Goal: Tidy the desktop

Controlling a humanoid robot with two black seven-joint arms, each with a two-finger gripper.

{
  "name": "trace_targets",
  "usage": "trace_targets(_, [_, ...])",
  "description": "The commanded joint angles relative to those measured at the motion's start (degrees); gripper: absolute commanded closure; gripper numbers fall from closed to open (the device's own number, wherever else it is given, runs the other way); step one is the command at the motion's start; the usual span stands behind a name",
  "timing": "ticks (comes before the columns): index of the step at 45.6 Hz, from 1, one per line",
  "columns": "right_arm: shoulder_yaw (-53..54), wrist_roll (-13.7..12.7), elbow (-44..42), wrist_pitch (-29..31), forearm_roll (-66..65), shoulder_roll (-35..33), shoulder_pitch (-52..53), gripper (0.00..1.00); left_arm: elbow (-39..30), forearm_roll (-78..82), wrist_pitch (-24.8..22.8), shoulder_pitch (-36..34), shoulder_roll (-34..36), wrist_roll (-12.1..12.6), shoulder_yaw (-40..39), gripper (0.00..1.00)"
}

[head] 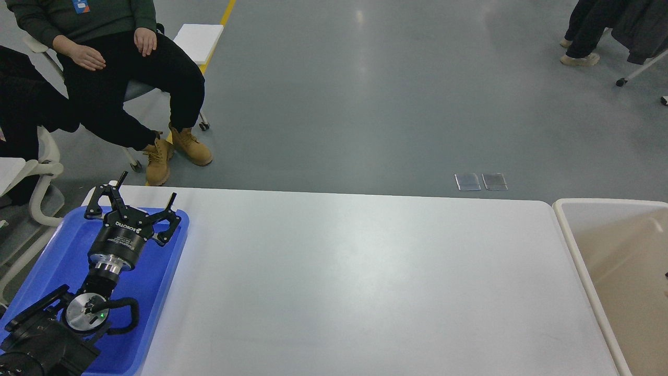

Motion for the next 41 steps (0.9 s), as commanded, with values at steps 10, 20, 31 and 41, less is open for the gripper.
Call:
trace_targets(10, [0.3, -0.1, 0.4, -0.9, 0.8, 1.1, -2.2, 0.02, 0.0, 0.0, 0.0, 0.0, 0.0, 0.0, 0.0, 0.01])
trace_targets(20, [-0.4, 0.0, 0.6, -0.3, 0.8, 0.3, -1.1, 0.01, 0.0, 0.0, 0.0, 0.0, 0.0, 0.0, 0.0, 0.01])
trace_targets(31, [0.5, 0.0, 2.2, -0.3, 0.8, -2.9, 4.1, 0.01, 0.0, 0.0, 0.0, 0.0, 0.0, 0.0, 0.0, 0.01])
trace_targets(41, [18.0, 0.0, 8.0, -0.9, 4.5, -7.9, 14.5, 0.0, 0.0, 0.0, 0.0, 0.0, 0.0, 0.0, 0.0, 0.01])
